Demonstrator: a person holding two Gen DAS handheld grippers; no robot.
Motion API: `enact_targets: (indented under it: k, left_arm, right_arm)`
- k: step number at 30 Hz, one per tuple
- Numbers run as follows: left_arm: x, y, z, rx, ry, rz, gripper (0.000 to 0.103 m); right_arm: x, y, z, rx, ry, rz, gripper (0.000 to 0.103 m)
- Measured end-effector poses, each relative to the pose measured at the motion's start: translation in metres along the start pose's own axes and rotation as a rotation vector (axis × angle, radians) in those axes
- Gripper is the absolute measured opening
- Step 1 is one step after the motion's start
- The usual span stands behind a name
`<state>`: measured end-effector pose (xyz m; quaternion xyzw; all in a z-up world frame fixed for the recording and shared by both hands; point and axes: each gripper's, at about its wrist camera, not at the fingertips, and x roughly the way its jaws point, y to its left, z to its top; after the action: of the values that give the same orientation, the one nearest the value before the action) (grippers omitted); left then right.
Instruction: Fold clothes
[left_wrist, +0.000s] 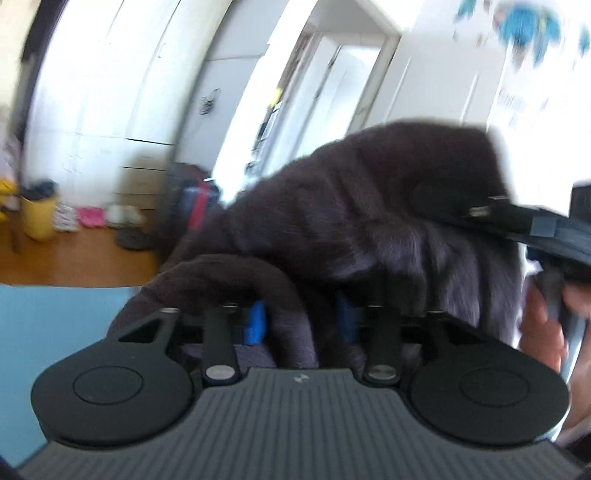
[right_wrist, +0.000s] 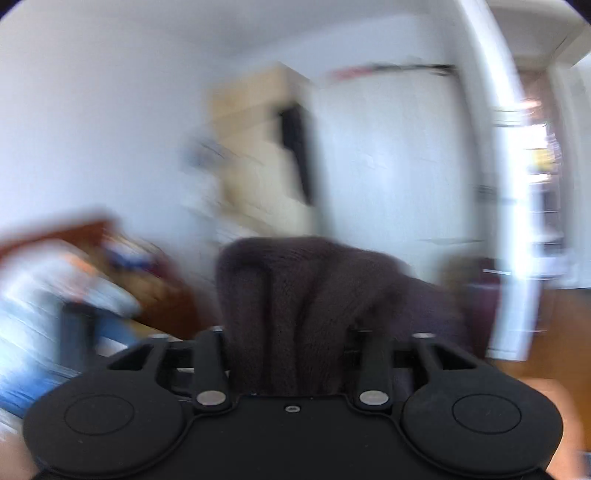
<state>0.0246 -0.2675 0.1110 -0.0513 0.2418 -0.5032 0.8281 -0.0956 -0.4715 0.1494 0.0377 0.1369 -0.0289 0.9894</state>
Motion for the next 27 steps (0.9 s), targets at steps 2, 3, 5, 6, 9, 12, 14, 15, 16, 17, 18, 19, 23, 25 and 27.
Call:
enact_targets:
  k: [2,3,5,6,9,12,14,15,16,17,18,19,23,25,27]
  left_arm:
    - [0.005,0.024,-0.025,0.000,0.077,0.059,0.049]
    - [0.008,0.038,-0.039,-0.007,0.114,0.083,0.049]
    - [0.008,0.074,-0.070,-0.073,0.179,0.105,0.050]
    - [0.004,0.093,-0.083,-0.118,0.204,0.119,0.050]
    - [0.006,0.147,-0.118,-0.255,0.244,0.153,0.050]
    - [0.003,0.179,-0.145,-0.282,0.236,0.219,0.050]
    - [0.018,0.193,-0.154,-0.293,0.273,0.221,0.050]
    - [0.024,0.200,-0.154,-0.298,0.273,0.205,0.054]
    - [0.023,0.204,-0.155,-0.318,0.270,0.189,0.058]
    - [0.028,0.211,-0.156,-0.353,0.270,0.175,0.063]
    - [0.033,0.218,-0.157,-0.388,0.269,0.160,0.063]
    - [0.041,0.226,-0.158,-0.423,0.267,0.146,0.063]
    - [0.067,0.253,-0.161,-0.512,0.241,0.102,0.063]
    - [0.074,0.257,-0.160,-0.529,0.227,0.091,0.063]
    - [0.092,0.269,-0.156,-0.566,0.216,0.089,0.064]
  right_arm:
    - [0.021,-0.010,-0.042,-0.026,0.063,-0.258,0.093]
    - [0.031,-0.017,-0.065,-0.033,0.105,-0.351,0.093]
    - [0.043,-0.031,-0.108,-0.014,0.185,-0.420,0.092]
    - [0.045,-0.038,-0.129,0.038,0.220,-0.391,0.092]
    - [0.048,-0.055,-0.180,0.262,0.329,-0.283,0.092]
    - [0.047,-0.063,-0.219,0.436,0.404,-0.187,0.091]
    - [0.044,-0.059,-0.233,0.497,0.422,-0.141,0.091]
    - [0.042,-0.056,-0.239,0.523,0.430,-0.117,0.091]
    - [0.041,-0.050,-0.239,0.523,0.433,-0.088,0.091]
    - [0.040,-0.044,-0.238,0.523,0.436,-0.058,0.091]
    - [0.039,-0.038,-0.238,0.523,0.439,-0.029,0.091]
    - [0.038,-0.033,-0.238,0.522,0.442,0.001,0.091]
    - [0.029,-0.012,-0.240,0.432,0.491,0.074,0.092]
    - [0.034,0.015,-0.244,0.293,0.555,0.079,0.092]
    - [0.045,0.043,-0.252,0.137,0.631,0.119,0.092]
